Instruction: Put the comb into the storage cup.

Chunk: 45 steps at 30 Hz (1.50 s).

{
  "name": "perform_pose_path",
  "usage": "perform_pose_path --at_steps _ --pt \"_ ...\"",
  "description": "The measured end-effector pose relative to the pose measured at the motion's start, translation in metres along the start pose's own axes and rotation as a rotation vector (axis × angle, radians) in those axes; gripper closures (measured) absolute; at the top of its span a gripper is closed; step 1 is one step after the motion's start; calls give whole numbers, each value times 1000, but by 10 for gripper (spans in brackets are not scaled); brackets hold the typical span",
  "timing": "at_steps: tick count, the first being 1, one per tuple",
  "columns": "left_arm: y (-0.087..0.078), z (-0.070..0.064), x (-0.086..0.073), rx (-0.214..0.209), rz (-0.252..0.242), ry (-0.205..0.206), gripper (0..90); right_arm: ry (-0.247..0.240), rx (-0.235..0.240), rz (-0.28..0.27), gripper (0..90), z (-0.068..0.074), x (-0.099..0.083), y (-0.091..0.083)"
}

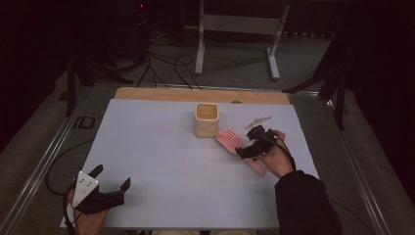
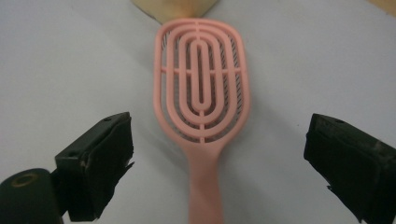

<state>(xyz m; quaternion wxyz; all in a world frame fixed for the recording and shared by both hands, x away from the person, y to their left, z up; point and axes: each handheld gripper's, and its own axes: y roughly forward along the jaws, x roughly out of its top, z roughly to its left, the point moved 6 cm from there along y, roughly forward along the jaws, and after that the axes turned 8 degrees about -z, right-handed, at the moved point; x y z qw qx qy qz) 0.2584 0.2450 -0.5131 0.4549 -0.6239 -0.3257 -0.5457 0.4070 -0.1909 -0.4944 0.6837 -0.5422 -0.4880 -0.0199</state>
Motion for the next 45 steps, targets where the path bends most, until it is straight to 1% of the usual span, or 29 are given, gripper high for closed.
perform_pose_path --at_steps 6,9,11,12,18,27,31,34,35,39,41,43,45 --pt "0 0 0 -2 1 -3 1 -35 9 52 78 2 -5 10" --pt "0 0 0 -3 2 -3 1 -42 11 69 78 2 -7 14" --pt "0 0 0 -3 2 -3 1 -46 12 97 79 1 -10 18" --pt "0 0 0 -3 2 -3 1 -40 14 106 85 1 -11 20" --pt "0 0 -1 -3 3 -3 1 -35 26 142 97 -3 -17 26" --pt "0 0 -1 -3 2 -6 1 -19 36 187 151 -8 -25 33" --pt "0 0 -1 -3 3 -5 1 -19 44 214 197 -9 -29 36" --pt "0 0 -1 -4 3 -4 1 -17 43 226 250 -10 -30 38" --pt "0 0 -1 -4 3 -3 1 -12 49 228 265 -9 -31 39" --pt "0 0 -1 -3 3 -5 1 -33 60 243 373 -7 -32 41" --pt "0 0 -1 -2 3 -4 1 -36 61 247 428 -5 -32 42" --pt "0 0 -1 -2 3 -4 1 -49 61 258 459 -4 -32 43" --pt "0 0 -1 -3 3 -4 1 -47 66 267 486 -2 -33 45"
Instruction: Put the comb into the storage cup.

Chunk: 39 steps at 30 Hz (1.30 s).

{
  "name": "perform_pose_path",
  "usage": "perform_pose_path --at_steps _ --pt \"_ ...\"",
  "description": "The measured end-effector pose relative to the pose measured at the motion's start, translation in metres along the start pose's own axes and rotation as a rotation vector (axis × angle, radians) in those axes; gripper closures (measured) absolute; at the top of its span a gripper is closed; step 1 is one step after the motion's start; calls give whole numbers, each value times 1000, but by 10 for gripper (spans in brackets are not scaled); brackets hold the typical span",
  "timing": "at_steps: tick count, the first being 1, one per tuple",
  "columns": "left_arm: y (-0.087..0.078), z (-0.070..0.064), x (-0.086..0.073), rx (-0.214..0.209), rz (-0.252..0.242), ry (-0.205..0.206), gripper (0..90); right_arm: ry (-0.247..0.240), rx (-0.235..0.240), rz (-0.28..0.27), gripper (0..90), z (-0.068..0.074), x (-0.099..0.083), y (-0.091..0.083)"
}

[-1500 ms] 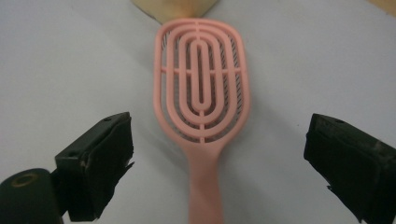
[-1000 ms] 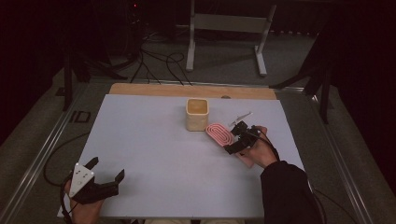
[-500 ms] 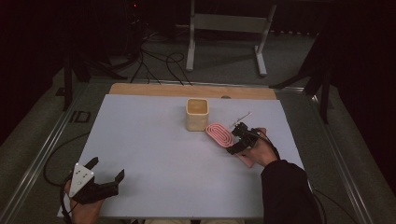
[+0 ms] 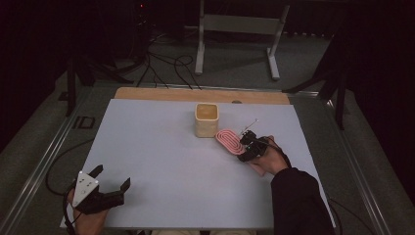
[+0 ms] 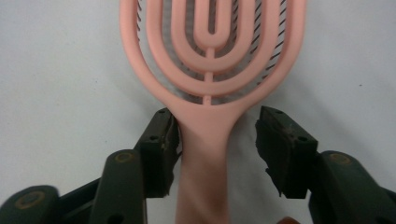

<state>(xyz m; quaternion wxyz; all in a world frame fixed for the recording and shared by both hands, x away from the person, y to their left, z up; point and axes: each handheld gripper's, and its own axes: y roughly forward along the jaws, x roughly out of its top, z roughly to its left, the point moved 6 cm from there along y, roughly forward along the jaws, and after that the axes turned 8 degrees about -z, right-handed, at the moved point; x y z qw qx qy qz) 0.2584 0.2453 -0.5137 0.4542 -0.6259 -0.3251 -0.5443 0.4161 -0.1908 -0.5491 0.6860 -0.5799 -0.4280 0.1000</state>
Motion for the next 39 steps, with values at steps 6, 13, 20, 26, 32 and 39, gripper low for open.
perform_pose_path --at_steps 6,13,20,26,32,39 --pt "0 0 0 0 0 0 1 -7 19 14 571 2 0 2" --pt "0 0 -1 4 7 0 1 7 41 36 625 4 -1 1" --pt "1 0 -1 4 9 0 1 15 40 48 643 5 -1 1" --pt "1 0 -1 6 12 2 1 19 36 53 662 5 -1 1" --pt "1 1 -2 9 16 0 1 29 22 55 673 6 -1 0" --pt "1 1 -2 11 22 0 1 44 17 48 690 4 -3 -1"
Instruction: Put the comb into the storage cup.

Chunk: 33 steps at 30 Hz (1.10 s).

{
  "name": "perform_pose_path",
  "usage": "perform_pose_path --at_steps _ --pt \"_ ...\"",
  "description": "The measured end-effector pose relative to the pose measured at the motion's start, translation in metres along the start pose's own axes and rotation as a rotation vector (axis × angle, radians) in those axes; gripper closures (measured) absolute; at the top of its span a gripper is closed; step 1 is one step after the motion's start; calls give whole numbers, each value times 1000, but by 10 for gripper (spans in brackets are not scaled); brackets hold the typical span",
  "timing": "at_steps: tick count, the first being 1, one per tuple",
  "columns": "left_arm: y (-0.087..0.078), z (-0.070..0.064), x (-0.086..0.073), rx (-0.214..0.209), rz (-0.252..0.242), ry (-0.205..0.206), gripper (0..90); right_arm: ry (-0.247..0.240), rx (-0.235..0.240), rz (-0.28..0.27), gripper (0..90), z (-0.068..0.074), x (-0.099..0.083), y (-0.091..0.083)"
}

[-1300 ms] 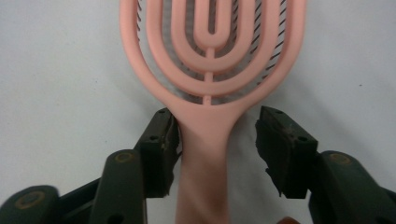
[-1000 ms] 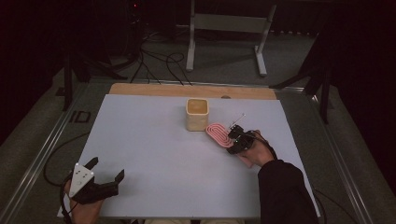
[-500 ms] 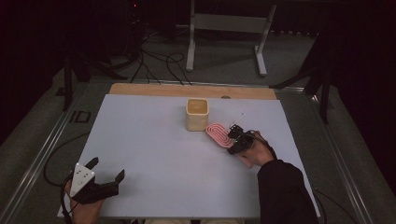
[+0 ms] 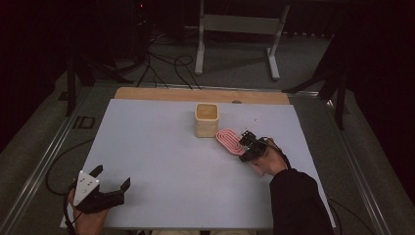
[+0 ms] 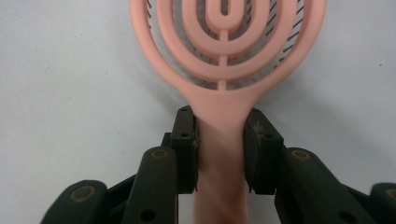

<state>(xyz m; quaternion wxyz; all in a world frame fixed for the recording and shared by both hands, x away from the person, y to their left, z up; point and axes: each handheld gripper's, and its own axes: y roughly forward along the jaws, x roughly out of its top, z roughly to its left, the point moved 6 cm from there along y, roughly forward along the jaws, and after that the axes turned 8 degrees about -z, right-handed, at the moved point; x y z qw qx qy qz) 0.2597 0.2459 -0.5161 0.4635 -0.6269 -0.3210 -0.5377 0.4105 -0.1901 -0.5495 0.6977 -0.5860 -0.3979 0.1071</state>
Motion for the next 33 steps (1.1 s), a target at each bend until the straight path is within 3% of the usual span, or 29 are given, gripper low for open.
perform_pose_path --at_steps 18,33 --pt "0 1 -1 7 3 -4 1 21 -16 -50 695 5 -1 -15" --pt "1 0 -1 10 8 -3 1 55 -30 -167 696 6 -13 -35"
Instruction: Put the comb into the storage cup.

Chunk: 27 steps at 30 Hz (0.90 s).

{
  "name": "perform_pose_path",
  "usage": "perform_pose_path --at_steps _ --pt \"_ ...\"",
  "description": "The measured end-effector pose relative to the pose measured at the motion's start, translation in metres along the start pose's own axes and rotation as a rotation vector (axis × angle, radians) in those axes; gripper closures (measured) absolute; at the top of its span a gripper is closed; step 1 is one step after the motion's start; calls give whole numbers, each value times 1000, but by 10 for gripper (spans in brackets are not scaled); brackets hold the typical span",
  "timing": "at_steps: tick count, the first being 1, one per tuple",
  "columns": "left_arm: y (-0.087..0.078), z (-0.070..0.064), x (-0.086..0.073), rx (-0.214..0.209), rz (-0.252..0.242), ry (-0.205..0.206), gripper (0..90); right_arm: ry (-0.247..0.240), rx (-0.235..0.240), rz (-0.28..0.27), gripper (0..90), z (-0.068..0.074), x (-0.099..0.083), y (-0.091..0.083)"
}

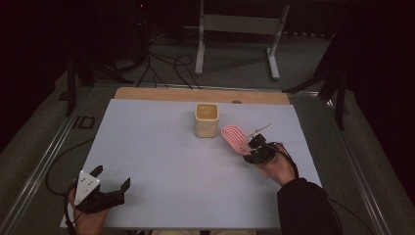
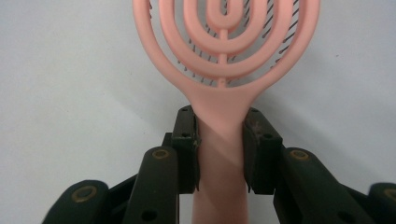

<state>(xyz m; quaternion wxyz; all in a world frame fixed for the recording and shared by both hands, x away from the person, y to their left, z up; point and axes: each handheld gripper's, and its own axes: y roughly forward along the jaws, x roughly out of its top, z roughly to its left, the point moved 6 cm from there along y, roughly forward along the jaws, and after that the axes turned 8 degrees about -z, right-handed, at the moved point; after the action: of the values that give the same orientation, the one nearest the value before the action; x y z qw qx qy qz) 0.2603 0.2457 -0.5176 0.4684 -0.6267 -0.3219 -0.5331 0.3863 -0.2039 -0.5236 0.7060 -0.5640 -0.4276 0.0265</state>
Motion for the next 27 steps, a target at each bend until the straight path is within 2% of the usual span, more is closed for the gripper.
perform_pose_path --at_steps 11,18,27 --pt "0 0 0 1 1 1 1 -18 -12 -121 696 13 6 -21" --pt "0 0 0 1 1 0 1 -7 -9 -192 696 18 4 -30" --pt "0 0 0 -1 0 0 1 -4 -27 -241 695 20 -5 -33"
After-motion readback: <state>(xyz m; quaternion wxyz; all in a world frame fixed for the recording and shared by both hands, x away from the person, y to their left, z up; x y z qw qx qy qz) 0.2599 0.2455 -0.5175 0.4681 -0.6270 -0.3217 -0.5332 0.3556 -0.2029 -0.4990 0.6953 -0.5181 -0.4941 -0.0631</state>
